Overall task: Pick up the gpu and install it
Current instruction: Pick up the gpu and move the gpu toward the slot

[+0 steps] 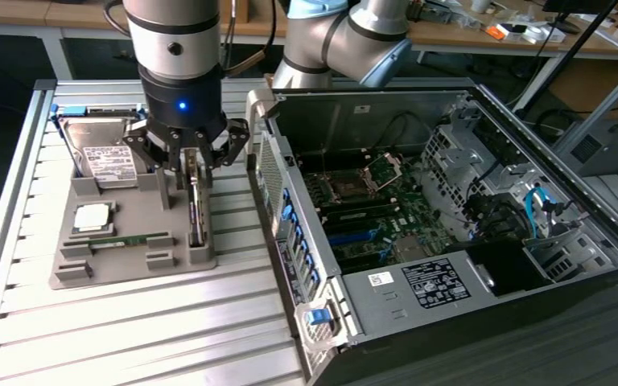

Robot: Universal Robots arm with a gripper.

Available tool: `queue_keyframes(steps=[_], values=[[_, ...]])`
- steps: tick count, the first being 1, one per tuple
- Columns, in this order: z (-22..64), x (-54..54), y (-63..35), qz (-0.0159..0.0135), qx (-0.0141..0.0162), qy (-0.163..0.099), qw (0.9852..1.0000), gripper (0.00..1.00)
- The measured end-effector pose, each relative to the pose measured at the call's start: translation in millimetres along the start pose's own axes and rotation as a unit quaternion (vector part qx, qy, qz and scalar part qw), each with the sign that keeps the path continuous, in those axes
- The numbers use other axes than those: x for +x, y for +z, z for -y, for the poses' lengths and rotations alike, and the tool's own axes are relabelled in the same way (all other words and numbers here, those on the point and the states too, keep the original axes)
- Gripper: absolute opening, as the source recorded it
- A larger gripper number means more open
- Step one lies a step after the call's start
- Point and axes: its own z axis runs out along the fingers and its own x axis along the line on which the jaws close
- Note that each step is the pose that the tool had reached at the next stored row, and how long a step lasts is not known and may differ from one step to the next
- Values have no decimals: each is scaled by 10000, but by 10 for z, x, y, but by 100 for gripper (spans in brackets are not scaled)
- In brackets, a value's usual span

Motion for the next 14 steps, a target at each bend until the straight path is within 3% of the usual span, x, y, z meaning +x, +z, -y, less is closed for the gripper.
queue_keyframes(steps=[14], values=[[1,1,42,0,0,0,10000,42]])
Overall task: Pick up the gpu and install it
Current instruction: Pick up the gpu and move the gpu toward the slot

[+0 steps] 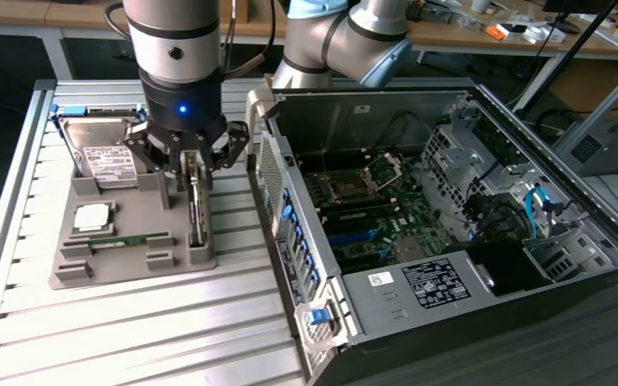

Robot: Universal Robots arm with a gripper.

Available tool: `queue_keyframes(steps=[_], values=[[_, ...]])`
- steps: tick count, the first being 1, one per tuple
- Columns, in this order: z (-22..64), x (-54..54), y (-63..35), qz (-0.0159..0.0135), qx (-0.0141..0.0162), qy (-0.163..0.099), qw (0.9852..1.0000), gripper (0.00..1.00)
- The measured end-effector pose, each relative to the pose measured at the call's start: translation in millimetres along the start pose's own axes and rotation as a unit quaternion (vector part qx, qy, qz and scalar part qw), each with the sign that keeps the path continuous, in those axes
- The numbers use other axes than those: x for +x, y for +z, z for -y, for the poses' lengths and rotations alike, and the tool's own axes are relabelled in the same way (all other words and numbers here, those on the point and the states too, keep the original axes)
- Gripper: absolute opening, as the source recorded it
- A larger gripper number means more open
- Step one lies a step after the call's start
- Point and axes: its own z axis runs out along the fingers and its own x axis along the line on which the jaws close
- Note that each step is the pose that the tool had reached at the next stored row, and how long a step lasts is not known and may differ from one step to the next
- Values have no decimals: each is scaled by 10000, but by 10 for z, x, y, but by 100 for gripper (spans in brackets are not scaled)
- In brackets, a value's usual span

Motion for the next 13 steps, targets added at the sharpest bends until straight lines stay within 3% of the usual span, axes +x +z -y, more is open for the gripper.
queue_keyframes(steps=[13], values=[[1,1,47,0,0,0,10000,42]])
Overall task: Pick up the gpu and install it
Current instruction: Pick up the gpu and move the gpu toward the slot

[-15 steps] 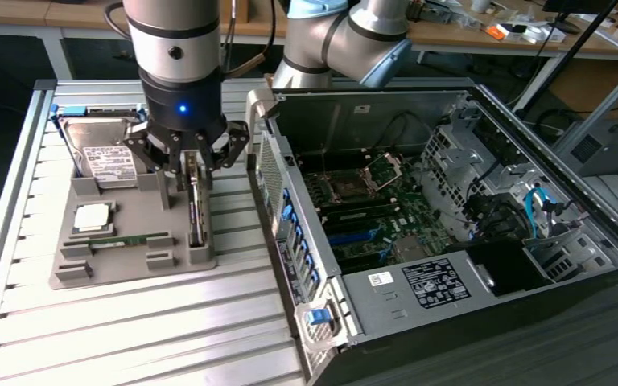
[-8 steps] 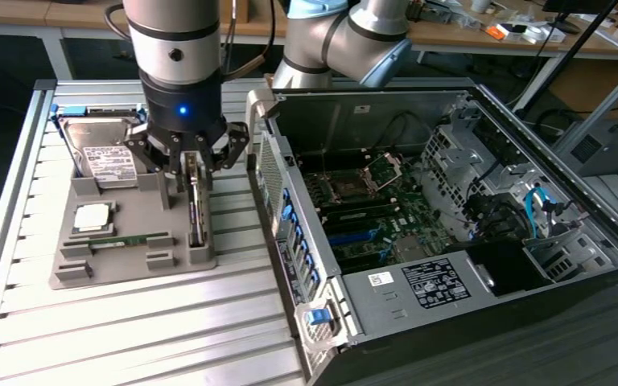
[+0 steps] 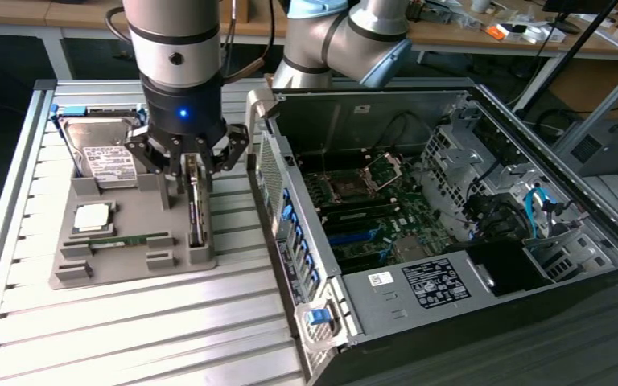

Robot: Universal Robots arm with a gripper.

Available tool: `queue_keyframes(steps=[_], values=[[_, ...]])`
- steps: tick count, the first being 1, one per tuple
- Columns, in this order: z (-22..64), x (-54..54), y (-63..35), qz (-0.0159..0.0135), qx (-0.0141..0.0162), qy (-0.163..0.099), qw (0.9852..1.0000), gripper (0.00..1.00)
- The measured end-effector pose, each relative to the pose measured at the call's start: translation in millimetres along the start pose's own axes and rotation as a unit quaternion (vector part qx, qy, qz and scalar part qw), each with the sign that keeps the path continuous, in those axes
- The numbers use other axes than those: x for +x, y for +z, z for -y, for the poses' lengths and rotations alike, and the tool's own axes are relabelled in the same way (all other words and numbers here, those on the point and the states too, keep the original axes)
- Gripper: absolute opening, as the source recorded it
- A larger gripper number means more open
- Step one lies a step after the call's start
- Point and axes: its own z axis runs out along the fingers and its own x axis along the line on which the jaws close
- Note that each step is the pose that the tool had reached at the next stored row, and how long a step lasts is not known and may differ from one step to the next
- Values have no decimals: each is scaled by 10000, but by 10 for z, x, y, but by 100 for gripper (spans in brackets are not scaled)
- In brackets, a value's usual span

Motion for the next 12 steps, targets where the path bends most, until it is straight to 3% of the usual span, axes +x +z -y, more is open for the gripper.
queue_keyframes(steps=[12], values=[[1,1,38,0,0,0,10000,42]])
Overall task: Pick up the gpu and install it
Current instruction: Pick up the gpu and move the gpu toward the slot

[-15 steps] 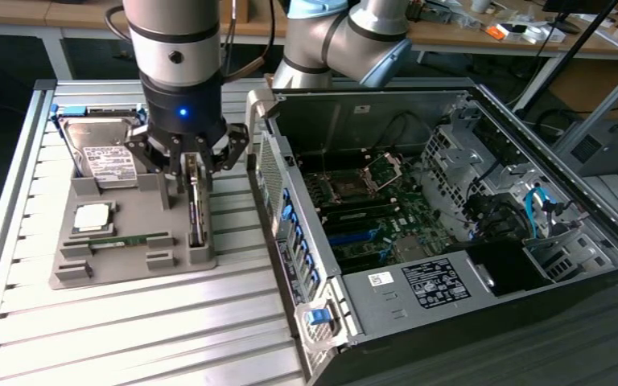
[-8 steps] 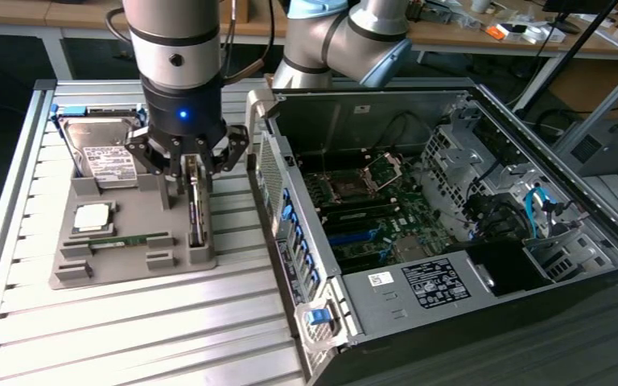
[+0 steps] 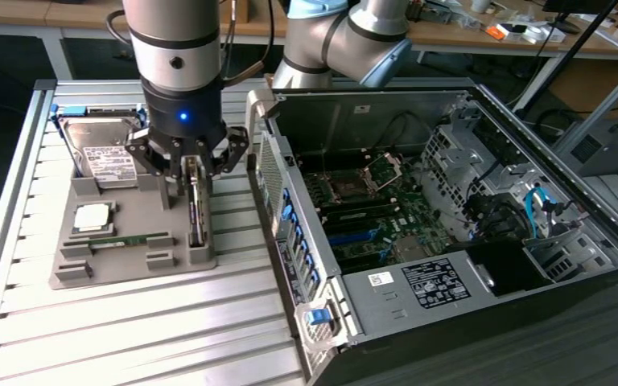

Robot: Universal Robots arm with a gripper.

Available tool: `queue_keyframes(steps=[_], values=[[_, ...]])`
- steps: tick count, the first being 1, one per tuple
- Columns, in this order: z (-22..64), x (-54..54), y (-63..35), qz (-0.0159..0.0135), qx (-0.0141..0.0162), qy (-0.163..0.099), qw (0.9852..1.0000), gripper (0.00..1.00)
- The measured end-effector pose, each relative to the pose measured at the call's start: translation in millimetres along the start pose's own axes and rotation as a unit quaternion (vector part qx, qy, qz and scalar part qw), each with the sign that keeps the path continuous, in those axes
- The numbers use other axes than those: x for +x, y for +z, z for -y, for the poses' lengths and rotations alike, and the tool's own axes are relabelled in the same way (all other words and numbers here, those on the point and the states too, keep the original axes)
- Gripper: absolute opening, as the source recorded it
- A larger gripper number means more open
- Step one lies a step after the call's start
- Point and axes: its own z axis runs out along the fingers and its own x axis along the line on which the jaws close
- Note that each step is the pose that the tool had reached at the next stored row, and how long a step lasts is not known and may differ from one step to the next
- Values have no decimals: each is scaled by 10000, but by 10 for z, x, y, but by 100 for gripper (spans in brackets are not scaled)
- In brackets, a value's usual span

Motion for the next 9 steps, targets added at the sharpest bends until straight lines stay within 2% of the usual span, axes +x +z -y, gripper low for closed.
queue_keyframes(steps=[9], values=[[1,1,31,0,0,0,10000,42]])
